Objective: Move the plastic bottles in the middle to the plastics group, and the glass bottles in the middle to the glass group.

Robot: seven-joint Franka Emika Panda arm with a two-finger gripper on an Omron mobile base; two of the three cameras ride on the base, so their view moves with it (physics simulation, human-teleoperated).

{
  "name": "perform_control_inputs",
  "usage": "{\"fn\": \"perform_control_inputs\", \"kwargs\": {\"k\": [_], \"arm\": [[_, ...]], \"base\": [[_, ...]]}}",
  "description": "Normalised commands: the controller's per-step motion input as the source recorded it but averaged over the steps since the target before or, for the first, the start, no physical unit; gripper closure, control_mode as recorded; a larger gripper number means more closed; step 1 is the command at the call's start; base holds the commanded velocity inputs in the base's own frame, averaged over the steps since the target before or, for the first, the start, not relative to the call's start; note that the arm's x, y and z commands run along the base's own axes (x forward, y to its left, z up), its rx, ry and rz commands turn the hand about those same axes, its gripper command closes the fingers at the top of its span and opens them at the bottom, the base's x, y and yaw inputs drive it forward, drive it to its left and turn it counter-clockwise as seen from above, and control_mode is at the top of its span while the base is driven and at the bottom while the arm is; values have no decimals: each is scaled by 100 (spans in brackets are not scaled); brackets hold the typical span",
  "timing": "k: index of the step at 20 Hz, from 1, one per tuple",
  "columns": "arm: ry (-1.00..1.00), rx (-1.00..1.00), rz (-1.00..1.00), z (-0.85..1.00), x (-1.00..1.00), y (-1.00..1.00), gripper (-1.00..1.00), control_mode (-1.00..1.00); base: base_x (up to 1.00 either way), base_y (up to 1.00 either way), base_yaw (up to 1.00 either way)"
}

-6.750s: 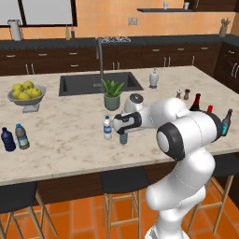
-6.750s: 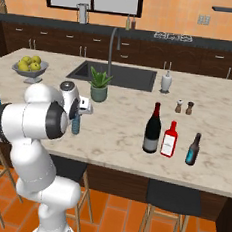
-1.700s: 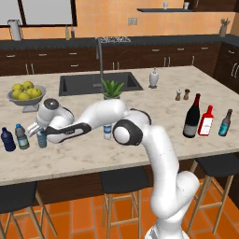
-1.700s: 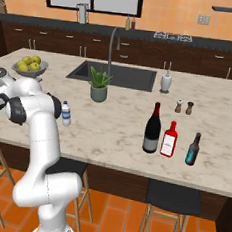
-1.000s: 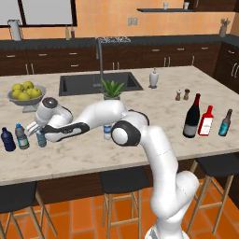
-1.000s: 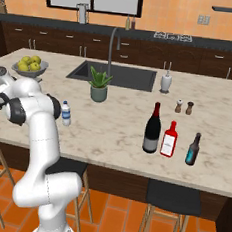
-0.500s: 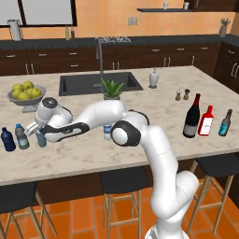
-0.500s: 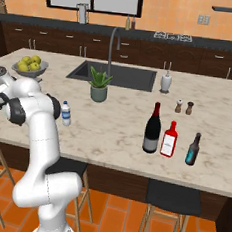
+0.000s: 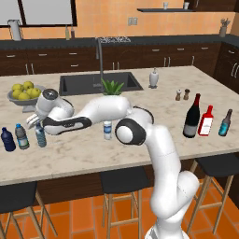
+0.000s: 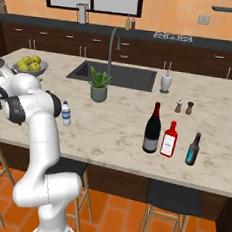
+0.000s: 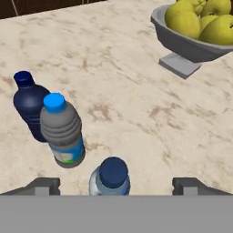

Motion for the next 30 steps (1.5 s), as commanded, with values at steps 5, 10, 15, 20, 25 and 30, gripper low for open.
{"fn": "perform_control_inputs", "kwargs": {"k": [5, 10, 15, 20, 25, 30], "arm": [[-1, 1, 0, 79, -22, -42, -100, -100], [2, 0, -10, 40, -51, -79, -100, -100], [6, 0, -17, 11, -55, -90, -100, -100], [8, 0, -21, 9, -44, -100, -100, -100], [14, 0, -19, 17, -16, -100, -100, -100], [22, 0, -20, 11, 0, -99, -100, -100]], "base": [[0, 0, 0], [0, 0, 0], [0, 0, 0], [0, 0, 0], [0, 0, 0], [0, 0, 0]]}}
